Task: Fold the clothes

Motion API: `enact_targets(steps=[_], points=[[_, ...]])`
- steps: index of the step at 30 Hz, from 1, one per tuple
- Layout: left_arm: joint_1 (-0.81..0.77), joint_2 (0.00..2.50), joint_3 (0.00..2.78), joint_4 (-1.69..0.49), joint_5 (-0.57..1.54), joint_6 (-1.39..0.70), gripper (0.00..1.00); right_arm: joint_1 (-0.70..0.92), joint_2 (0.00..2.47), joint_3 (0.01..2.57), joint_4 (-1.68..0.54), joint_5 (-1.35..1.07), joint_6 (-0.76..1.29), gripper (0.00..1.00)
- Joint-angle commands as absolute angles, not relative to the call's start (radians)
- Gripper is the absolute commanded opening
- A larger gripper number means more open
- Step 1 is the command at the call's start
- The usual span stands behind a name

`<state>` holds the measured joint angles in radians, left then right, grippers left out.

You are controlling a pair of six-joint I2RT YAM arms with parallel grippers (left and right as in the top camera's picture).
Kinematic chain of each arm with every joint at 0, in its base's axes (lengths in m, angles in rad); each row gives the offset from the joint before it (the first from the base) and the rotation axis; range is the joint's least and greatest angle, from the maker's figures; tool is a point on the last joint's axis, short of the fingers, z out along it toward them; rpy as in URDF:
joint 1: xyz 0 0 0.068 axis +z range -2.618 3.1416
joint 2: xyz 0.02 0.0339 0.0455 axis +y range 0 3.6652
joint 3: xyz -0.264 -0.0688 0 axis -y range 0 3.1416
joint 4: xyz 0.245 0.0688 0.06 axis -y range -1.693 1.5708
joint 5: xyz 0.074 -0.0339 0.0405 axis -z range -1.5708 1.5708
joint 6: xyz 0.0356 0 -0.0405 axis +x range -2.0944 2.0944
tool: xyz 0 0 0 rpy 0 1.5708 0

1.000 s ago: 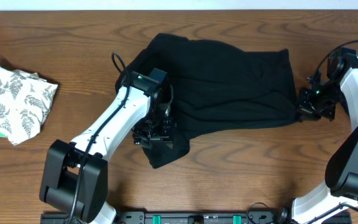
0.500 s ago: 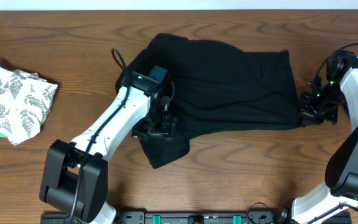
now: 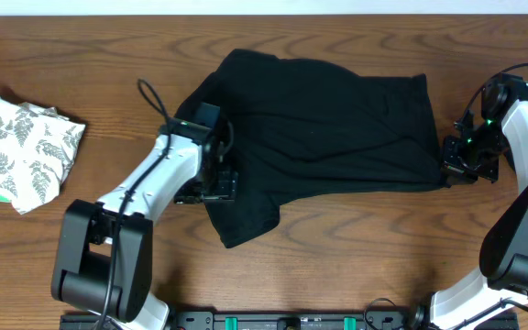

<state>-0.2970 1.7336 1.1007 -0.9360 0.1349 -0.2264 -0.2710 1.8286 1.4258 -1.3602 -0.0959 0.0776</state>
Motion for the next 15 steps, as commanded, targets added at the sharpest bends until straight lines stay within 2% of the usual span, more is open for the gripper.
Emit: enact_targets(steps=[1, 15], points=[[-0.273, 1.744, 1.093, -0.936, 0.127, -0.164, 0.8, -0.279, 1.818, 1.437, -1.357, -0.078, 0.062, 0.01], [-0.214, 1.745, 1.052, -0.825, 0.175, -0.099, 0.82, -0.279, 1.818, 1.437, -1.354, -0.078, 0.061, 0.01]])
